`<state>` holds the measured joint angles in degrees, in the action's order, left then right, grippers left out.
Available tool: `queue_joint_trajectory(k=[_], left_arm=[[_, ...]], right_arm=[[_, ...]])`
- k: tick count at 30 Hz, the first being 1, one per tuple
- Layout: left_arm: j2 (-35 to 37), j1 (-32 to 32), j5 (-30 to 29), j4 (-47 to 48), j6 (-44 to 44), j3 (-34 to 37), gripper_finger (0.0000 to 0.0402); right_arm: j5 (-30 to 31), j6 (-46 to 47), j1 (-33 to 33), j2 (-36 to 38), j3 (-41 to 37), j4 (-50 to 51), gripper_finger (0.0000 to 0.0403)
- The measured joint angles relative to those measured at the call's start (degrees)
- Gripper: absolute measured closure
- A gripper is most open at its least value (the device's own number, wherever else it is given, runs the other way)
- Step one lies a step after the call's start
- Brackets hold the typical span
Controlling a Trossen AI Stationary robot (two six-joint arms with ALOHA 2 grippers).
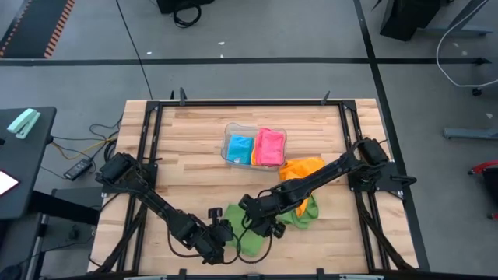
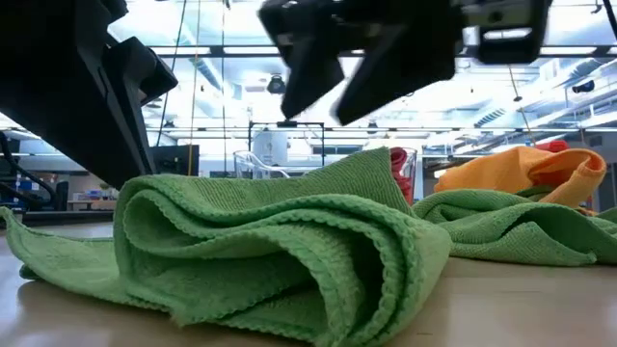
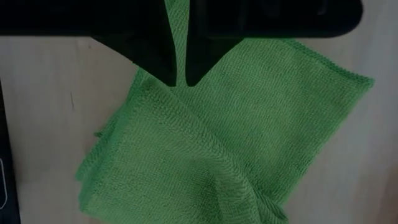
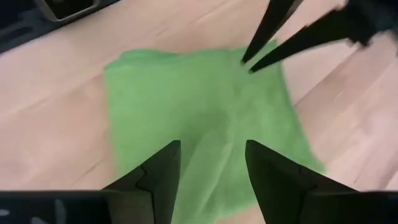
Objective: Fold microfiber towels
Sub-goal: Fold the top green microfiber cloth
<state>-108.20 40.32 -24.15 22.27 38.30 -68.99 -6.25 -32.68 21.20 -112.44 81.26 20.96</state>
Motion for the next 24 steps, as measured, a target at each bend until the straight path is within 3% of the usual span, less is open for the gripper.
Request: queue_joint_trajectory(k=[7,13,17,24], left_arm=[[0.00,-0.30,0.01,-0.67,-0.21,0.00,0.0350],[0.00,-0.39,0.01,-0.64,-0.67,0.00,0.0359],[0.00,-0.41,0.01,-0.60,-0.67,0.00,0.0362],[0.00,-0.86,0.01,-1.10,-0.63,0.00,0.0356]], right_arm=[[0.72,7.51,1.05,2.46,-0.04,9.23,0.0214],[3.58,10.09,1.72,3.27,-1.70,9.85,0.0214],[3.95,9.13,1.68,3.27,-6.64,0.27,0.0214],[9.77,2.94,-0.73,3.18,-15.00,-15.18,0.0214]])
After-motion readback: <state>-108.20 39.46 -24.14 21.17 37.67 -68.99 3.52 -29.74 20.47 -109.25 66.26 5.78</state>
